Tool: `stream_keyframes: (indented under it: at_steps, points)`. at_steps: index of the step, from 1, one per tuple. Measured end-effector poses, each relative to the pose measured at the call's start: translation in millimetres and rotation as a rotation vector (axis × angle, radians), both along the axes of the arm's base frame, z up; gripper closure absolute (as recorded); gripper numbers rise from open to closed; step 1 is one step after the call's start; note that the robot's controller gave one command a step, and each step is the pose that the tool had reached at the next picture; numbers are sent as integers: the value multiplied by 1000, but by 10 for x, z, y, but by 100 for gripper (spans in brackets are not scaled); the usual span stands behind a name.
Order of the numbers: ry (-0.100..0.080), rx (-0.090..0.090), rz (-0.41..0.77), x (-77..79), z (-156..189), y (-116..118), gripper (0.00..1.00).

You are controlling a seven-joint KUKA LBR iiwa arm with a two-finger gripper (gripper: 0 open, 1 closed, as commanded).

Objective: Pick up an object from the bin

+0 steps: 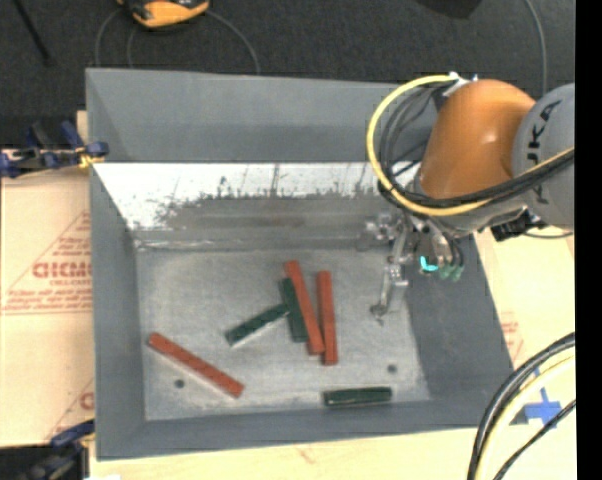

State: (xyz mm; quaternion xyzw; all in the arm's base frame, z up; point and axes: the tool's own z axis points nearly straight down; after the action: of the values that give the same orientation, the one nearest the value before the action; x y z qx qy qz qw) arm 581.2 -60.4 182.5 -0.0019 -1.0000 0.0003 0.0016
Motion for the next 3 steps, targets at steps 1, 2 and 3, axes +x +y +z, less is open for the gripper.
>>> stream_keyframes:
  at_steps: [1,2,3]
  points:
    - [-8,-1,1,18,42,1,0]
    - [-16,-3,210,104,-352,243,0]
    - [-4,2,250,57,-592,450,0]
